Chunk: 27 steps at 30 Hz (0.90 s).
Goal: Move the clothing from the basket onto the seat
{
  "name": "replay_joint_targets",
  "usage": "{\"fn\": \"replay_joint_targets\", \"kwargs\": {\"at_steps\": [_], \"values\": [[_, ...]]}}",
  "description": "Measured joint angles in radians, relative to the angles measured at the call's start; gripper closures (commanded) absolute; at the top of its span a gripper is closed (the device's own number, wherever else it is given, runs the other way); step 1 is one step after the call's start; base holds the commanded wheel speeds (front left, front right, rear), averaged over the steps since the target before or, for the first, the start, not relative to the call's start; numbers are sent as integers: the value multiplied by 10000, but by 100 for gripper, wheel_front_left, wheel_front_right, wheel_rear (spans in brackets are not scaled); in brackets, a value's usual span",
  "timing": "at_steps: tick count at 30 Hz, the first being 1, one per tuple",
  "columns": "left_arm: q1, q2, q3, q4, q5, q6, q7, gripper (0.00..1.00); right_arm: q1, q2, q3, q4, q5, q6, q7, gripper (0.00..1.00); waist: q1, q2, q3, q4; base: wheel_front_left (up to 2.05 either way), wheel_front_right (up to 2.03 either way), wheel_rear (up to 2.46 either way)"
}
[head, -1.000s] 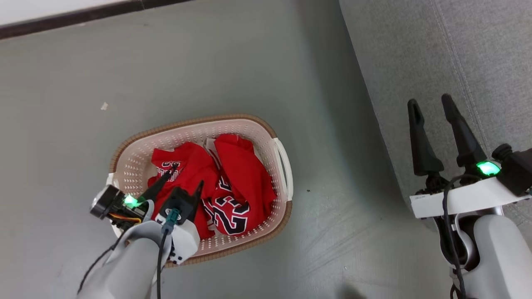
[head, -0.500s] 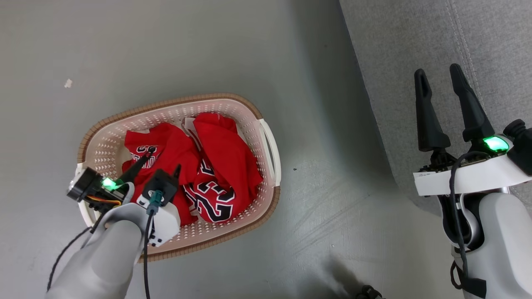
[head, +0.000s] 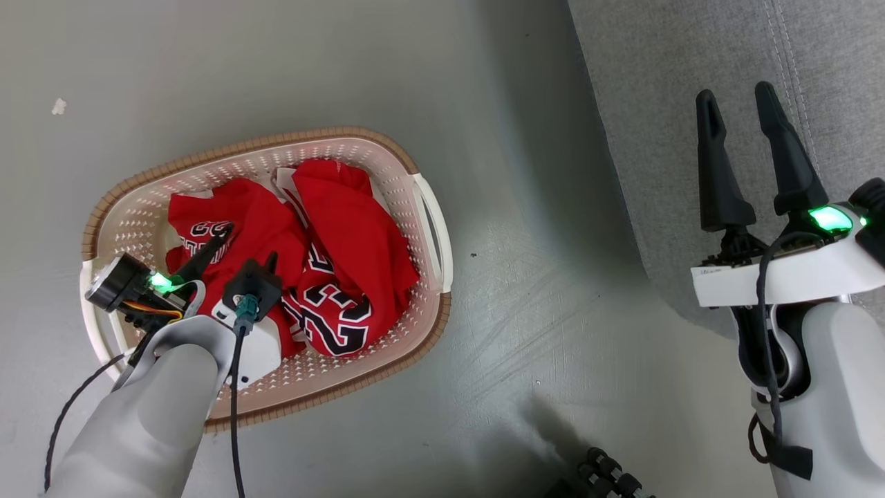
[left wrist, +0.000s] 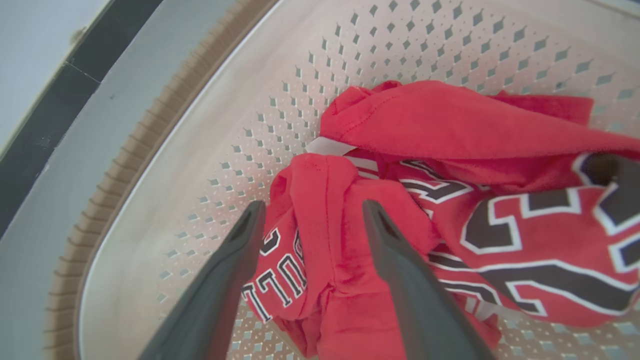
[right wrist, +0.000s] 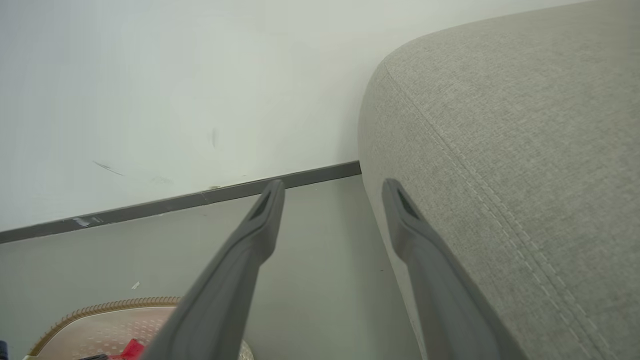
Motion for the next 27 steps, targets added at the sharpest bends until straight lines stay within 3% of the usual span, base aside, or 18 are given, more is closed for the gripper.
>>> {"fn": "replay_joint_targets", "kwargs": {"at_steps": [13, 15, 16, 17, 18, 27], "values": [[-593, 196, -15, 623, 127, 245, 226, 3, -387, 0, 65, -13, 267, 0, 0, 0, -1, 0, 520, -254, 0, 0, 0], [-614, 201, -6, 821, 142, 261, 391, 52, -504, 0, 75, -2, 322, 0, 0, 0, -1, 0, 583, -292, 0, 0, 0], [-614, 209, 13, 892, 142, 263, 430, 65, -550, 0, 75, -4, 322, 0, 0, 0, -1, 0, 609, -309, 0, 0, 0], [-619, 211, 33, 955, 142, 265, 454, 88, -566, 0, 79, -2, 322, 0, -2, 0, 0, 0, 634, -326, 0, 0, 0], [-624, 217, 44, 1009, 142, 265, 479, 100, -569, 2, 81, 6, 322, 0, -2, 0, 0, 0, 652, -341, 0, 0, 0], [-716, -109, 159, 1020, -29, 368, 328, 100, -755, 0, 31, 100, 384, 0, -4, 0, -1, 0, 559, -308, 0, 0, 0]]}}
